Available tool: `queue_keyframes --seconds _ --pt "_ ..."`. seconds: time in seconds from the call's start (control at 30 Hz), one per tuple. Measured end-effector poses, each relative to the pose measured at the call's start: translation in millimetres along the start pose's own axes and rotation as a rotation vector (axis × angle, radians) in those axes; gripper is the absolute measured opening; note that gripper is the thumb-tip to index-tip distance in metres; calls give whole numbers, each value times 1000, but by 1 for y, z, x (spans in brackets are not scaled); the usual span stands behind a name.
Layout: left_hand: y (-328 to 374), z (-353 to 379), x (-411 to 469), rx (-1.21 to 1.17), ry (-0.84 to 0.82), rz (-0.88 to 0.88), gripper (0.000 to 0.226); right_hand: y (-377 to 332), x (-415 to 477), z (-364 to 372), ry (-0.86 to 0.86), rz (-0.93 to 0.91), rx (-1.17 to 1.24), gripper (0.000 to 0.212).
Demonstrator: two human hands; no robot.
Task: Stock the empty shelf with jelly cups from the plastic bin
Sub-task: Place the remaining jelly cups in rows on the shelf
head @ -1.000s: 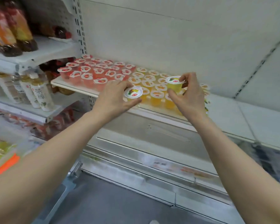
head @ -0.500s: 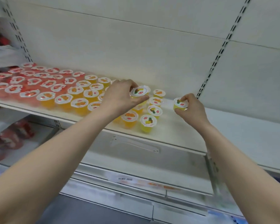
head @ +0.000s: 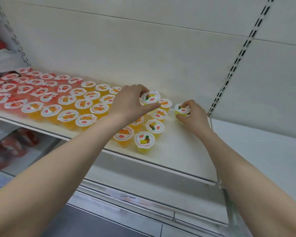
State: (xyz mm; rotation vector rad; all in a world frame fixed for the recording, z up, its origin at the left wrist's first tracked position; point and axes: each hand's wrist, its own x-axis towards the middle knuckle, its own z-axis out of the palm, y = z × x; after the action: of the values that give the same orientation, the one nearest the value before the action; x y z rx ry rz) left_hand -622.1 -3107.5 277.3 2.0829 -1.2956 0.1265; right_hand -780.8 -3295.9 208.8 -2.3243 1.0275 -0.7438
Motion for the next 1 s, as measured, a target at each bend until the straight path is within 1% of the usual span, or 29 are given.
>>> queue_keyframes --seconds 0.13,0.3,0.37,0.4,0.47,0.53,0.63,0.73,0.83,0.9,1.0 --pt "5 9 7 4 -6 25 58 7 10 1 28 5 29 36" --pt "12 20 17 -17 -5 65 53 10 10 0 17 -24 56 35" --pt "17 26 20 -31 -9 89 51 12 9 -4 -16 -42 33 37" --pt "20 28 22 -37 -13 102 49 13 8 -7 -44 -51 9 40" --pt "27 33 24 -46 -22 135 47 15 6 -16 -95 -75 -40 55" --pt "34 39 26 -44 -49 168 48 17 4 -26 -94 -94 -81 69" --pt "44 52 28 25 -128 206 50 21 3 -39 -14 -121 -157 76" --pt "50 67 29 178 -172 275 53 24 3 -44 64 -146 -208 78" --pt "48 82 29 297 -228 310 56 23 1 -43 82 -178 -228 78" --pt "46 89 28 326 -262 303 55 21 0 -44 85 -198 -257 78" --pt "46 94 28 335 -265 298 55 20 1 -45 80 -213 -302 78"
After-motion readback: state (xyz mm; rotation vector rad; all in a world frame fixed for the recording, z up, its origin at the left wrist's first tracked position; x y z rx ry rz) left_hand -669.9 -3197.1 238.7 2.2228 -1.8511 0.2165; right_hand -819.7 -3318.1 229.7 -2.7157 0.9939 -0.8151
